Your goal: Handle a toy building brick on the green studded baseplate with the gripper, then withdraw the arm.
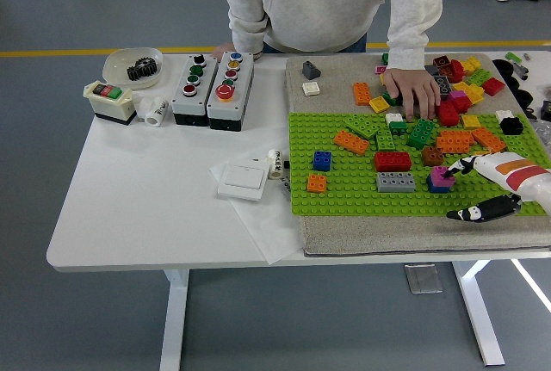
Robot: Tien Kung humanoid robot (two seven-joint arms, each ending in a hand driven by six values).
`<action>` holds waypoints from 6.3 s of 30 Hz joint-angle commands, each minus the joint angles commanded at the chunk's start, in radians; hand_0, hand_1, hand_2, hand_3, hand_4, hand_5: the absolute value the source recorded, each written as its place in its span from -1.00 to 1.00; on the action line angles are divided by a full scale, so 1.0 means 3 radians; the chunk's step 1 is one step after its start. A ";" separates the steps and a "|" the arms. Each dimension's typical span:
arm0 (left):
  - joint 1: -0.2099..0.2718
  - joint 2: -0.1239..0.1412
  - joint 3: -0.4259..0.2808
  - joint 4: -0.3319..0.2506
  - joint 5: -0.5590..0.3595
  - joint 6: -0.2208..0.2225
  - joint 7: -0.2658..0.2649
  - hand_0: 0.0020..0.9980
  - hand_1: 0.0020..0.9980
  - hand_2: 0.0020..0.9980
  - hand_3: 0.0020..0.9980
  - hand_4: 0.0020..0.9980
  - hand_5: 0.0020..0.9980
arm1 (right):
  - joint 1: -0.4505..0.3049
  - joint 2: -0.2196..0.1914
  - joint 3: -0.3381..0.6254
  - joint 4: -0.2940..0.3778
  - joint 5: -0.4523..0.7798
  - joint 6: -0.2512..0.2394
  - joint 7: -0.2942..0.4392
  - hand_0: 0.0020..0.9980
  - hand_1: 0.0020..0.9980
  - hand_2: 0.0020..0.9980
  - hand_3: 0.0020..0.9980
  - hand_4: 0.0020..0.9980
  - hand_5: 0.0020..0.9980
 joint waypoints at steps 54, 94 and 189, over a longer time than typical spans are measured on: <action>-0.0019 -0.0001 0.0014 0.0009 -0.0039 0.0006 -0.0019 0.60 0.69 0.69 0.49 0.62 0.35 | 0.0150 -0.0110 0.0256 -0.0367 0.0017 -0.0449 0.0075 0.43 0.41 0.48 0.37 0.79 -0.30; 0.0001 -0.0001 -0.0022 0.0009 0.0045 0.0000 0.0007 0.60 0.70 0.69 0.49 0.62 0.36 | 0.0200 -0.0262 -0.0171 -0.1025 -0.0288 -0.0779 0.0083 0.32 0.30 0.34 0.15 0.61 -0.56; -0.0015 0.0049 0.0053 -0.0019 -0.0042 0.0036 0.0012 0.61 0.69 0.68 0.47 0.61 0.34 | 0.1379 0.0891 -0.1455 -0.0774 0.0274 -0.0446 -0.0818 0.35 0.31 0.40 0.20 0.73 -0.46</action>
